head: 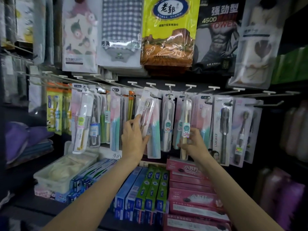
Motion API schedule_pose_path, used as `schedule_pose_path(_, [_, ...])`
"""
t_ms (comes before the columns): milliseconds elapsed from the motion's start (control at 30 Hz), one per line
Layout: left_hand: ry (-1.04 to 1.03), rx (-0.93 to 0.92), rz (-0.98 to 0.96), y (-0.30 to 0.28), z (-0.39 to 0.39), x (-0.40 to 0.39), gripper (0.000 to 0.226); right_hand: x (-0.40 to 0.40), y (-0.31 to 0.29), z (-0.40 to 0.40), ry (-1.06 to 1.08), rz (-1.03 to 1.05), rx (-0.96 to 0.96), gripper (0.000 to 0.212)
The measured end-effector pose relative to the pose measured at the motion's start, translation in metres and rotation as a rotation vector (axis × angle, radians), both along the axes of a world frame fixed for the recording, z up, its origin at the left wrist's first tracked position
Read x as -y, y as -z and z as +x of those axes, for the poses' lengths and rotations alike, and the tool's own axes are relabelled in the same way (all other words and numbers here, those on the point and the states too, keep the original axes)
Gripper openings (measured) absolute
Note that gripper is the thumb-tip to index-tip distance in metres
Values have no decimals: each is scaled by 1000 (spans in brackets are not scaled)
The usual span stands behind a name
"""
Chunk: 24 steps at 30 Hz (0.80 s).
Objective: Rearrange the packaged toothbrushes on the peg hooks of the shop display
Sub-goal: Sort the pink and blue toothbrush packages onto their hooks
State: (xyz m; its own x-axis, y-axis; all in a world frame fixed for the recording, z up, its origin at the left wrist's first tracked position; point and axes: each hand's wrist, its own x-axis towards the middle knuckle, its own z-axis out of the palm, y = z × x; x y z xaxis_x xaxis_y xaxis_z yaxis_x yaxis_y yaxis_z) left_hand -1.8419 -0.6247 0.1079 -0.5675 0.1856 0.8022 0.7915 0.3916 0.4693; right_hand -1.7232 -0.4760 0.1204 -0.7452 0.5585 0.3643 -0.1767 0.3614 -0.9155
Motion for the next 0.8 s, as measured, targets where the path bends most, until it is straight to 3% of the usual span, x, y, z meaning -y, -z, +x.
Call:
schedule_pose_path(433, [-17, 32, -67, -6, 1, 9, 71, 11, 0, 4, 59, 40, 7, 45])
schedule_pose_path(600, [3, 38, -73, -7, 6, 8, 71, 5, -3, 9, 331, 247, 24, 48])
schedule_pose_path(800, [-10, 56, -80, -7, 6, 4, 71, -1, -20, 18, 362, 486, 225, 50])
